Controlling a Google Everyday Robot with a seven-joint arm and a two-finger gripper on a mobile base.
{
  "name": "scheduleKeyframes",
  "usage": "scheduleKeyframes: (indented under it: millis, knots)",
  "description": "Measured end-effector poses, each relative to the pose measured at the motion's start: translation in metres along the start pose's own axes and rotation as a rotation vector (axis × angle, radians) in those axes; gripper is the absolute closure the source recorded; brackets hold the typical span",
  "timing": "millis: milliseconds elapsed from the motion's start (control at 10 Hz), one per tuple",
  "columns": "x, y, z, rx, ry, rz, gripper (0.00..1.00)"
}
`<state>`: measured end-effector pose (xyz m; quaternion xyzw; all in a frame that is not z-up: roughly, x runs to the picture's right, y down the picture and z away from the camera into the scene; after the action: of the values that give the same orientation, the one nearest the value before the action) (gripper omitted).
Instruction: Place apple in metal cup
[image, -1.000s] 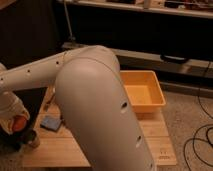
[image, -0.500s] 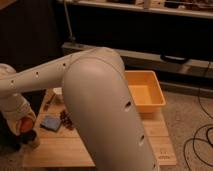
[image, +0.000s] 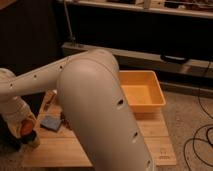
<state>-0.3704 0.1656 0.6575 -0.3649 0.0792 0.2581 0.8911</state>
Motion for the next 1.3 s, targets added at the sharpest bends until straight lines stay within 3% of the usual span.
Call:
scheduleKeyframes:
  millis: [500, 1100, 1300]
  knots:
    - [-0.002, 0.006, 0.017, -0.012, -0.001, -0.037, 1.0]
    - [-0.002, 0.014, 0.038, -0.016, 0.025, -0.06, 1.0]
    - [-0.002, 0.014, 0.04, -0.019, 0.026, -0.059, 0.86]
